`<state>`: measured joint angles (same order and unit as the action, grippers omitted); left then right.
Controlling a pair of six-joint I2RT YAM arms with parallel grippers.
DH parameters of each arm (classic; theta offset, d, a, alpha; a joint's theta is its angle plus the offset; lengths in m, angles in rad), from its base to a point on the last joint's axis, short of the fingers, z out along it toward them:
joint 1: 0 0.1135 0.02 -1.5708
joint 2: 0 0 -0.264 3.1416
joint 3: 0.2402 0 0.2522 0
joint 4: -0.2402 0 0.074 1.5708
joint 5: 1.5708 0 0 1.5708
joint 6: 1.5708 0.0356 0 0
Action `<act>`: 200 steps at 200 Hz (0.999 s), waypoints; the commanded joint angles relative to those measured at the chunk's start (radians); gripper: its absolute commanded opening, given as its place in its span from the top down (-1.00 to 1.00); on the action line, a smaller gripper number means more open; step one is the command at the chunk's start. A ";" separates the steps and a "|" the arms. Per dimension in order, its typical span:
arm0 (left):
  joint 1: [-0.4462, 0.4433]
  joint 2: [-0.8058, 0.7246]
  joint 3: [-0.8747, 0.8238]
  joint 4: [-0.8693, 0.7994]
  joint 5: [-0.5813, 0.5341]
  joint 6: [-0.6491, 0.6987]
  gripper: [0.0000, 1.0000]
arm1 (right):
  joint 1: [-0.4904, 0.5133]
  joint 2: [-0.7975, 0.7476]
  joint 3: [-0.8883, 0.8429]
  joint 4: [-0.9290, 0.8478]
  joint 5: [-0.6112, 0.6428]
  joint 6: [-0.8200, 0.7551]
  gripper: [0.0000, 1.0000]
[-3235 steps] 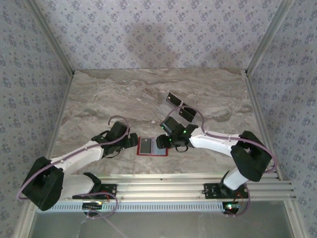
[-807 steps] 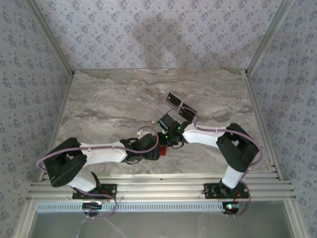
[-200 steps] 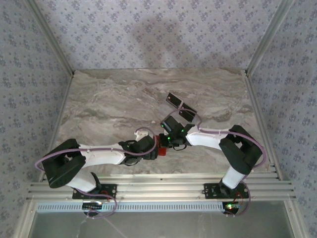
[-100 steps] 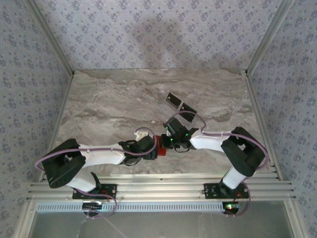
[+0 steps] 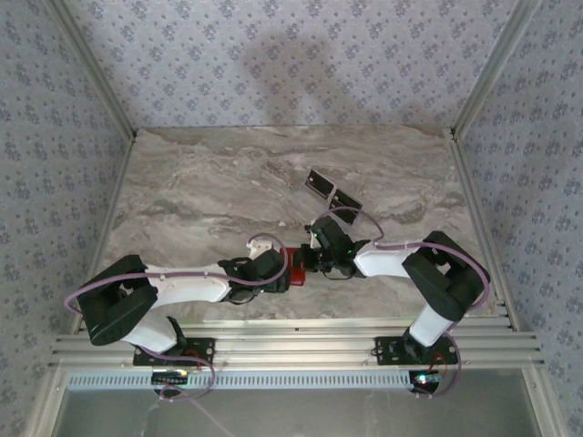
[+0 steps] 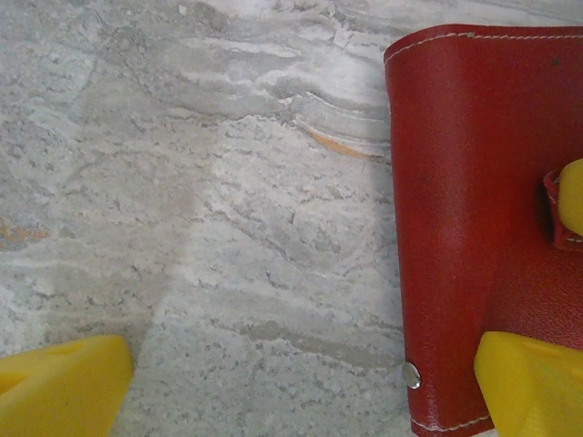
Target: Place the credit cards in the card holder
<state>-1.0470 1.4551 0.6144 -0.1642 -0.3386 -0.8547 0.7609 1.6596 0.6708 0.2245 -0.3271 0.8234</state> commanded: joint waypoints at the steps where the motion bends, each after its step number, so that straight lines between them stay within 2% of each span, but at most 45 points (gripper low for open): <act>1: 0.001 0.030 -0.002 -0.024 0.001 0.004 -0.97 | -0.010 0.069 -0.054 -0.232 0.111 -0.003 1.00; 19: 0.001 0.026 0.001 -0.028 -0.003 0.006 -0.97 | -0.011 0.035 -0.011 -0.269 0.106 -0.027 0.94; 35: 0.001 0.023 0.005 -0.031 -0.007 0.006 -0.97 | -0.016 0.012 0.053 -0.313 0.099 -0.060 0.72; 58: 0.001 0.020 0.015 -0.043 -0.016 0.007 -0.97 | -0.024 -0.007 0.166 -0.354 0.069 -0.106 0.24; 79: 0.001 0.012 0.022 -0.053 -0.026 0.007 -0.97 | -0.030 -0.008 0.279 -0.389 0.043 -0.143 -0.01; 119: 0.002 -0.047 0.053 -0.098 -0.073 0.004 -0.99 | -0.081 -0.055 0.403 -0.435 0.028 -0.149 -0.25; 137: 0.006 -0.104 0.082 -0.138 -0.122 0.016 -1.00 | -0.110 -0.136 0.408 -0.470 0.052 -0.158 -0.34; 155: 0.020 -0.172 0.121 -0.200 -0.210 0.040 -0.99 | -0.147 -0.245 0.399 -0.533 0.099 -0.179 -0.54; 161: 0.031 -0.197 0.133 -0.217 -0.233 0.053 -1.00 | -0.163 -0.285 0.394 -0.553 0.114 -0.184 -0.65; 176: 0.086 -0.262 0.164 -0.254 -0.287 0.095 -1.00 | -0.211 -0.383 0.378 -0.602 0.162 -0.186 -0.72; 179: 0.099 -0.275 0.172 -0.260 -0.292 0.104 -1.00 | -0.222 -0.402 0.376 -0.612 0.175 -0.185 -0.83; 191: 0.176 -0.325 0.194 -0.265 -0.291 0.153 -1.00 | -0.268 -0.472 0.371 -0.649 0.230 -0.231 -0.91; 194: 0.198 -0.337 0.196 -0.262 -0.290 0.169 -0.99 | -0.280 -0.486 0.372 -0.663 0.246 -0.237 -0.99; 200: 0.242 -0.362 0.201 -0.247 -0.292 0.202 -1.00 | -0.303 -0.510 0.375 -0.684 0.278 -0.251 -1.00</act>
<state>-0.9249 1.1820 0.7689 -0.3588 -0.5407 -0.7719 0.5297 1.2526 1.0527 -0.3237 -0.1917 0.6445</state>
